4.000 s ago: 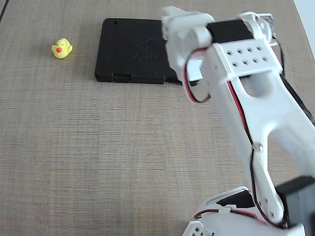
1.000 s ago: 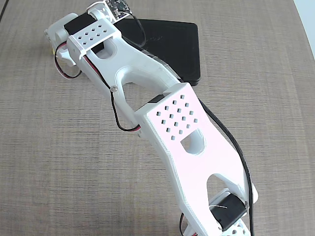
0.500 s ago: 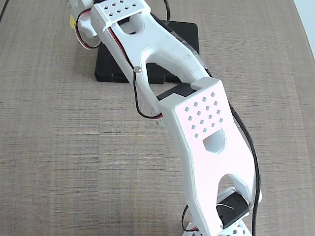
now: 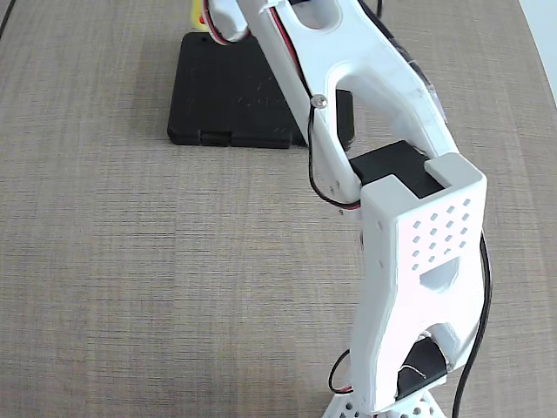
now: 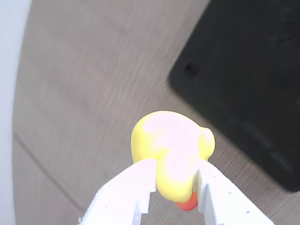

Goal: Grasp a duck and put it on the black surface.

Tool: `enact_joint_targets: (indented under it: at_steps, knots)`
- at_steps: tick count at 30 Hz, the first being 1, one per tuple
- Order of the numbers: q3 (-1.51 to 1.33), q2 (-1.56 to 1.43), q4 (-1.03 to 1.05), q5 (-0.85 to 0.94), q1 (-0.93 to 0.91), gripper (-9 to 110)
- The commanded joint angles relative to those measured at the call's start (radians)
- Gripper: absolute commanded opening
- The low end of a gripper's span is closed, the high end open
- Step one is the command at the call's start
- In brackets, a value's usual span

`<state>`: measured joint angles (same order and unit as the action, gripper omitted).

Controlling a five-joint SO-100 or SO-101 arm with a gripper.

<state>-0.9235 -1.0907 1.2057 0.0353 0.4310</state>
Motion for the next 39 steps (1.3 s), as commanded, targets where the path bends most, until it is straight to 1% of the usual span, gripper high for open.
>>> enact_joint_targets:
  at_steps: [1,8,14,29,39]
  knots:
    - [-0.143,-0.230,-0.052,-0.003,-0.049,5]
    - [-0.456,-0.344,-0.236,0.003,-0.110,5]
    - [-0.606,-0.364,-0.318,-0.005,-0.110,5]
    - [-0.635,-0.351,-0.382,-0.006,-0.100,5]
    - [-0.643,-0.350,-0.385,0.002,-0.098,5]
